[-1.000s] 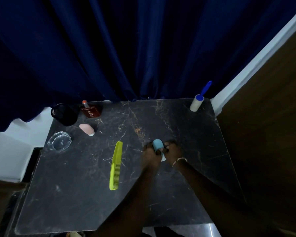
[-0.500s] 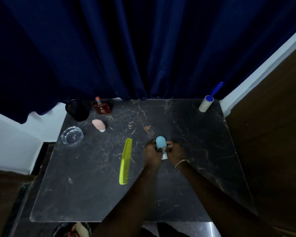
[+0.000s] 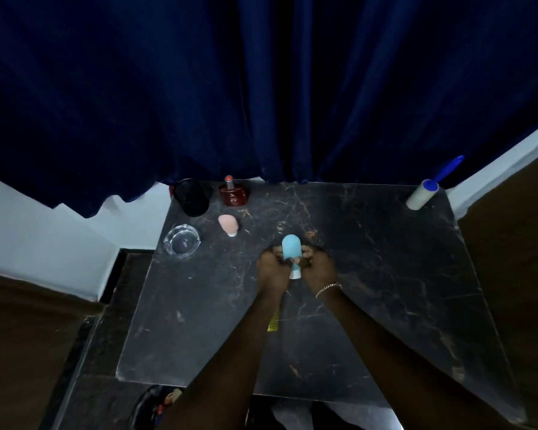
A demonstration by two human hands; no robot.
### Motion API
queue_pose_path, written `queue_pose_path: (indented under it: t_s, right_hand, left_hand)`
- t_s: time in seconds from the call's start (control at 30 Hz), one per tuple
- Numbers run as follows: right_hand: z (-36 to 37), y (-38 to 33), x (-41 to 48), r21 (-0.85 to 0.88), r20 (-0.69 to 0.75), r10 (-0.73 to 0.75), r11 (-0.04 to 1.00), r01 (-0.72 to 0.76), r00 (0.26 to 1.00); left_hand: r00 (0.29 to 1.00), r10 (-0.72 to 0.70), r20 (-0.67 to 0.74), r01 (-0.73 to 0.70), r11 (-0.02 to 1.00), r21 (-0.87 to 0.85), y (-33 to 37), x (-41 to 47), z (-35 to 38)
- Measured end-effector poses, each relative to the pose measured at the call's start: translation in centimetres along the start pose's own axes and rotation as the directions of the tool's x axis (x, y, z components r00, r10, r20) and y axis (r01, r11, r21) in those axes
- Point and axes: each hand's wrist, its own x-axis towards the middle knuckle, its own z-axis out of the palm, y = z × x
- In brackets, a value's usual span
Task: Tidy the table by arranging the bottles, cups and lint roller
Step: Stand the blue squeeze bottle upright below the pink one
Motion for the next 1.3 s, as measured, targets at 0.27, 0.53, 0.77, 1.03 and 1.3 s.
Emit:
queue_pose_path:
  t_s: [0.27, 0.53, 0.77, 1.03, 1.3]
  right_hand:
    - [4.9, -3.9, 0.0, 0.018, 0.05, -0.056, 0.998, 0.055, 0.997]
    - [9.6, -7.6, 0.5, -0.076, 0.052, -0.059, 0.995, 0.063, 0.997]
    - [14.1, -9.3, 1.0, -0.06, 0.031, -0.071, 0.996, 0.073, 0.997]
    - [16.5, -9.6, 1.7, -0.073, 0.106, -0.038, 0.996, 0.046, 0.994]
    - [17.1, -8.4, 1.4, -0.101, 0.108, -0.043, 0.993, 0.054, 0.993]
  left_hand:
    - [1.0, 0.007, 0.006, -0.007, 0.999, -0.036, -1.3, 2.1, -6.5]
    - [0.992, 0.128, -0.009, -0.127, 0.988, 0.089, -2.8, 4.5, -11.7]
    - [0.983, 0.18, 0.019, -0.18, 0.963, 0.2, -4.3, 7.1, -15.0]
    - [0.962, 0.231, 0.147, -0.263, 0.93, 0.256, -5.9, 9.4, -16.9]
    - [0.953, 0.22, 0.207, -0.275, 0.918, 0.286, -6.5, 9.7, -17.5]
